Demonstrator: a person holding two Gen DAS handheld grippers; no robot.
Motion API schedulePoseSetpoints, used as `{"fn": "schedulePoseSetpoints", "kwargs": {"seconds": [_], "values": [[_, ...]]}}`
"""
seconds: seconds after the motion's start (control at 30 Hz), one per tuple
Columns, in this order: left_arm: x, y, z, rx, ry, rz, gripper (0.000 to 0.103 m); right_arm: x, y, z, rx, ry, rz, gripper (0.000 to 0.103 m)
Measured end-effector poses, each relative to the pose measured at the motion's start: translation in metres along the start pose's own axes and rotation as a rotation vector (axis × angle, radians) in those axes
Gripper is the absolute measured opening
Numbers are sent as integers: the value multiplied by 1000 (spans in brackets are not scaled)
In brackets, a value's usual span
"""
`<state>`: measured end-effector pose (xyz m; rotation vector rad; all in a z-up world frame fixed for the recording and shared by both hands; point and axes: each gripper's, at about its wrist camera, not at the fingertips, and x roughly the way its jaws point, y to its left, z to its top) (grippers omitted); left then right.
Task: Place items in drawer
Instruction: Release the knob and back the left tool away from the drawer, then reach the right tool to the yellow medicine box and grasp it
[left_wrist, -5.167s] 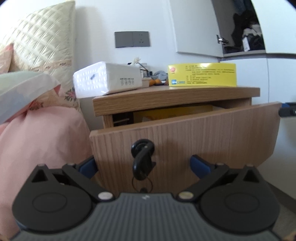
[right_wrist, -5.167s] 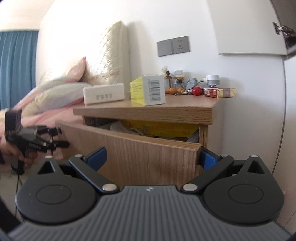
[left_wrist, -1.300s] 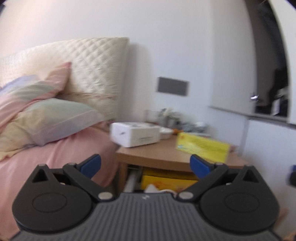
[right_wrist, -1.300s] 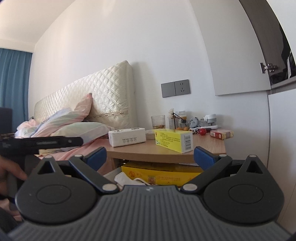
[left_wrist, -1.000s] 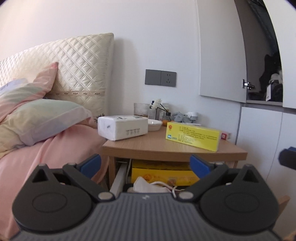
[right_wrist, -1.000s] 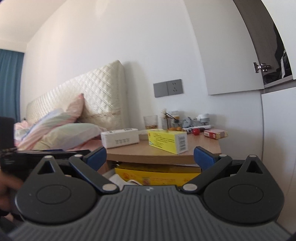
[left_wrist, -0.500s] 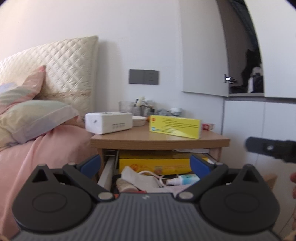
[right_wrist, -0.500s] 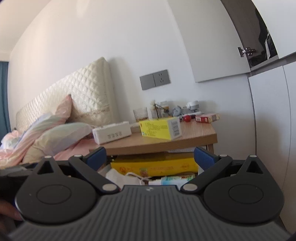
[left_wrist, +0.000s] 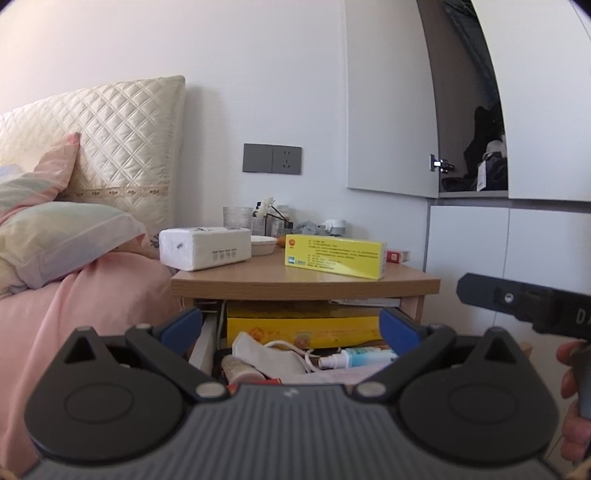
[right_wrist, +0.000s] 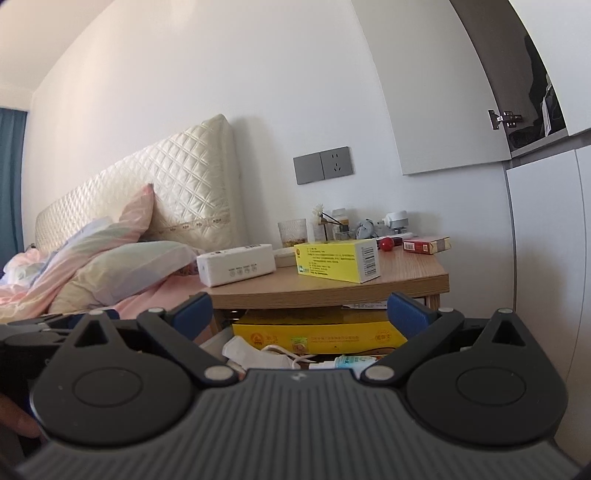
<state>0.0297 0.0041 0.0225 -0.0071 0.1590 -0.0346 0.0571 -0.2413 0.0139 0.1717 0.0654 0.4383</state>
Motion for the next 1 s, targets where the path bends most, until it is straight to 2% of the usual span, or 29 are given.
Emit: {"fn": "schedulePoseSetpoints", "kwargs": {"seconds": [0.2, 0.37, 0.8, 1.0], "values": [[-9, 3, 3, -39, -19, -29, 103, -2, 5, -1, -13, -8, 5, 103], [-11, 0, 3, -8, -22, -26, 103, -2, 7, -1, -18, -20, 11, 103], [-17, 12, 0, -4, -9, -53, 103, -2, 4, -2, 13, -31, -13, 103], [-20, 18, -2, 0, -8, -69, 103, -4, -4, -1, 51, -56, 20, 103]]}}
